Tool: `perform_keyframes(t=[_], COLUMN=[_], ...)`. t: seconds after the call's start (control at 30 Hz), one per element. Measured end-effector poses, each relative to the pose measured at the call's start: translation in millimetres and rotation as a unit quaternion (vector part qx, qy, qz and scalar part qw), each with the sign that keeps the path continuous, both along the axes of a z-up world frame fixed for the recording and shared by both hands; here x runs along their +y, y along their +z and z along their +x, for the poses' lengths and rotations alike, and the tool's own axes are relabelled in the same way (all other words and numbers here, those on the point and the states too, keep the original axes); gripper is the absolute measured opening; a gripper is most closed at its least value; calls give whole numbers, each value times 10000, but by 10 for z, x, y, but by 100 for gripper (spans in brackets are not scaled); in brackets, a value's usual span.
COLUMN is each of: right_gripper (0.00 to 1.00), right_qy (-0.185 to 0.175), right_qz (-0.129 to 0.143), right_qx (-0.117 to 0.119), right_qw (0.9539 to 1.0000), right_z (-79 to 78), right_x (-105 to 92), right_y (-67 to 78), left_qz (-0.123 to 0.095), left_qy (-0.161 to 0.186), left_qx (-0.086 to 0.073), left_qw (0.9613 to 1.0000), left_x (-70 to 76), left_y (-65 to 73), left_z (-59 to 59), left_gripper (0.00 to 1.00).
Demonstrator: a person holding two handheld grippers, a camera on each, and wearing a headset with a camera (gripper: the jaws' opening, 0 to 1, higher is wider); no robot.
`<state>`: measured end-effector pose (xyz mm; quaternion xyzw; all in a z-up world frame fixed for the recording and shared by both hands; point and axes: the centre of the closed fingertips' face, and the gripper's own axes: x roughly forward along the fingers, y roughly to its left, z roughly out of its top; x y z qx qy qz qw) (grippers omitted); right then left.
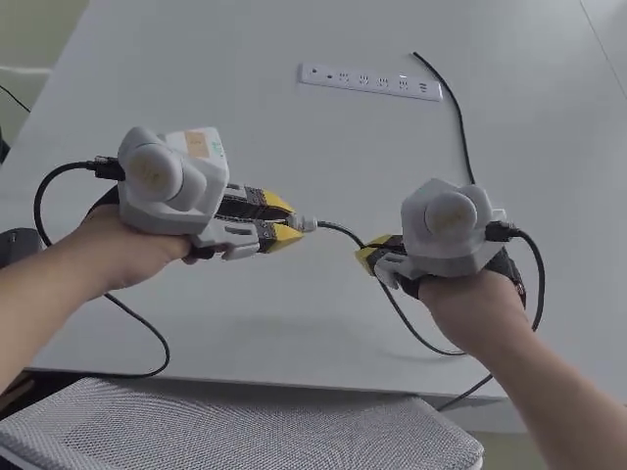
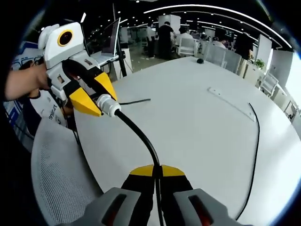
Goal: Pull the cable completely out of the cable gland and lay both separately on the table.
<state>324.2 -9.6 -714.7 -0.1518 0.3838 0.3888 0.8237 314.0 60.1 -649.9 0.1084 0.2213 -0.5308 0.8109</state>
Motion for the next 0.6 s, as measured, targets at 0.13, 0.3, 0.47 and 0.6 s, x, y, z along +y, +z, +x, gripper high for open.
perform_keyframes(t=[0.13,0.3,0.47,0.6], right_gripper=[0,0,9,16], right_qy=[77,293,537,687], right_qz=[-41,-43,112,284], right_qx=[-165,-441,-879,-1002], right_qw=[9998,9986,9946,9922], right_z=[10,12,12,-24], right_x=[8,34,122,246], right_y=[23,94,294,467], left_qz=[-13,-4,7,25], left_qy=[18,93,120,98], left_qx=[11,38,39,48], left_qw=[10000,9999,9999,9999], left_x=[10,42,60,49], left_y=[1,-8,-11,-23], left_z=[6,33,40,27], left_gripper=[15,15,15,15])
